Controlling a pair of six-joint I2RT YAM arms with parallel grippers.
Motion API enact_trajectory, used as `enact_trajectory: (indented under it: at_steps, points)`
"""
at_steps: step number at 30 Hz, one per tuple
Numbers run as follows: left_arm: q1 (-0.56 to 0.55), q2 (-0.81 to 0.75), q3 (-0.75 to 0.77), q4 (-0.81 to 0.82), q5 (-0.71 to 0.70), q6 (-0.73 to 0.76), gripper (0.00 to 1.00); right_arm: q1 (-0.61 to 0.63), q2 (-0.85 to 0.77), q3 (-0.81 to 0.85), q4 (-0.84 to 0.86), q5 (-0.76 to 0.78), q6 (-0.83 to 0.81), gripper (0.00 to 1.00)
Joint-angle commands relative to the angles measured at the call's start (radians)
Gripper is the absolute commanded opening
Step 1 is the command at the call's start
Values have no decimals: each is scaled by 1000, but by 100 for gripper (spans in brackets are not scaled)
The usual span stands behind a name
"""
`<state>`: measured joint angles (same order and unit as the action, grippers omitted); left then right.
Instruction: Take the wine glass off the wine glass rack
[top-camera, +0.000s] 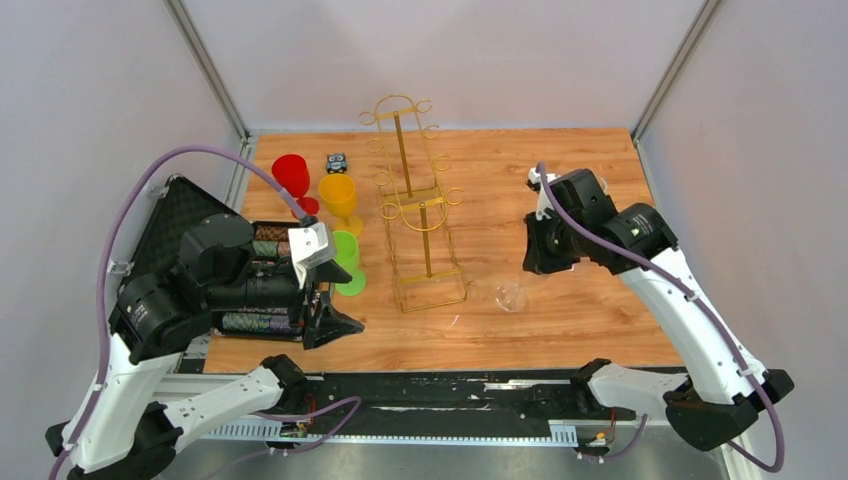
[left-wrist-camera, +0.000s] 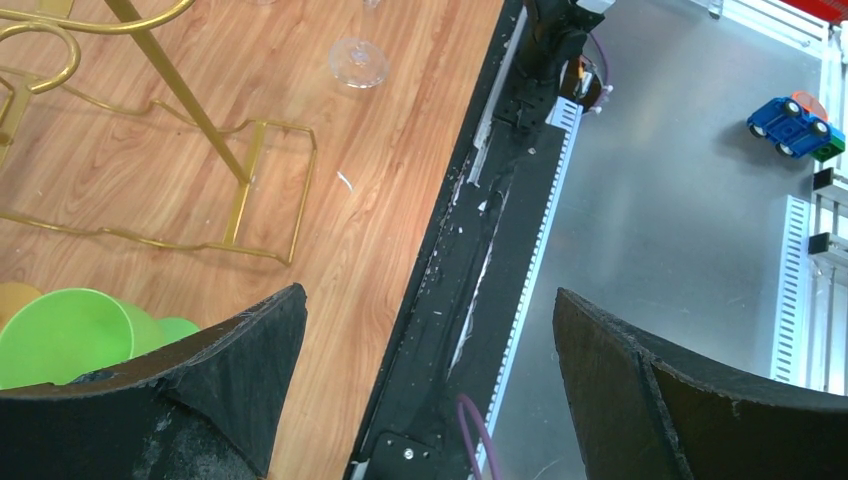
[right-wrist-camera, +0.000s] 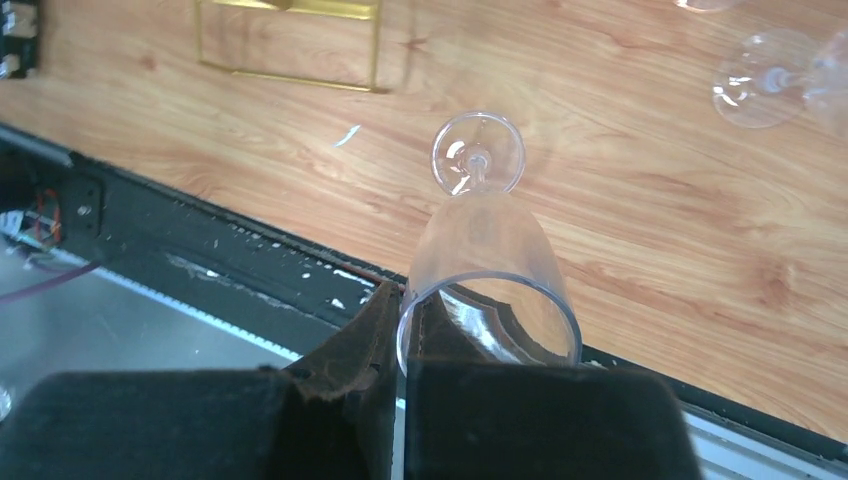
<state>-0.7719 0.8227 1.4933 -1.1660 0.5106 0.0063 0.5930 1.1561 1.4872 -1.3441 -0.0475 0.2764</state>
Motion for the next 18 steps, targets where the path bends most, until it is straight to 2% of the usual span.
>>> enact_trajectory:
  at_steps: [1,12,18]
  points:
    - [-4,-1,4,41,3,-1,100,-52,15,-19,73,93,-16,0]
    - [-4,9,2,43,-20,-1,100,-252,70,-62,194,64,-92,0]
    - [-4,13,6,42,-26,0,100,-302,116,-67,228,-16,-106,0]
